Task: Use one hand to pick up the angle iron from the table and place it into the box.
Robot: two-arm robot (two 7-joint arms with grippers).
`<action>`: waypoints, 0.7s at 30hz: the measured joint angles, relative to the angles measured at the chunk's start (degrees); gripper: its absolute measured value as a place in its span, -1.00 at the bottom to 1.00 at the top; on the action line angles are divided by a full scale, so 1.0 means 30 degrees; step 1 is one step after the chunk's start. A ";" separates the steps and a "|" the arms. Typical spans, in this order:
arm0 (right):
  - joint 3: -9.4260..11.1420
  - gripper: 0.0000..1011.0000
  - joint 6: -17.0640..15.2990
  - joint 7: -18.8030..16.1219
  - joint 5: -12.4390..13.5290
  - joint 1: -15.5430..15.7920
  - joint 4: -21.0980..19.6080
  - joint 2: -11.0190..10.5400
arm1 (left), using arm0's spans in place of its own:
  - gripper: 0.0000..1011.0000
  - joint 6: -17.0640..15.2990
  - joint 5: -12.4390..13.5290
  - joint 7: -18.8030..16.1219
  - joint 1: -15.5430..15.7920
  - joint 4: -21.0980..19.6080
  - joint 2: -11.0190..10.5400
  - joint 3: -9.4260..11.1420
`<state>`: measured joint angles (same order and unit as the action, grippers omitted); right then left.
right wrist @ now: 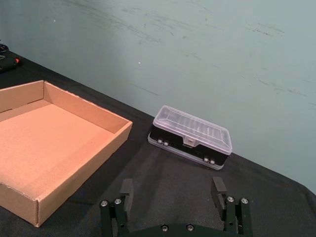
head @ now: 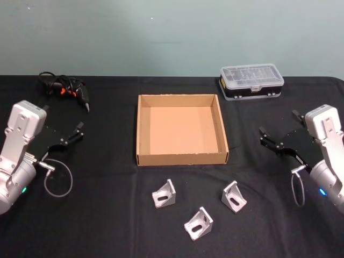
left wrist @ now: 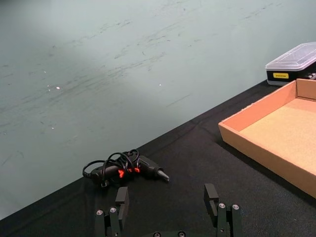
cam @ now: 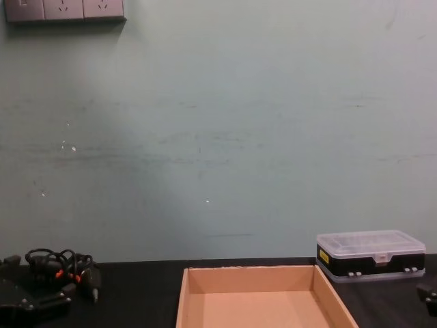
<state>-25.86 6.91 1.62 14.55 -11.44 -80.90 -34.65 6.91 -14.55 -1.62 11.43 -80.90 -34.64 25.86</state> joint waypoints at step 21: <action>0.0001 0.98 0.0001 0.0000 0.0000 0.0001 -0.0001 0.0000 | 0.98 0.0000 -0.0001 0.0000 0.0000 0.0000 -0.0001 0.0000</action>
<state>-25.86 6.91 1.62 14.55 -11.43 -80.90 -34.64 6.91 -14.55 -1.62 11.43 -80.90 -34.65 25.86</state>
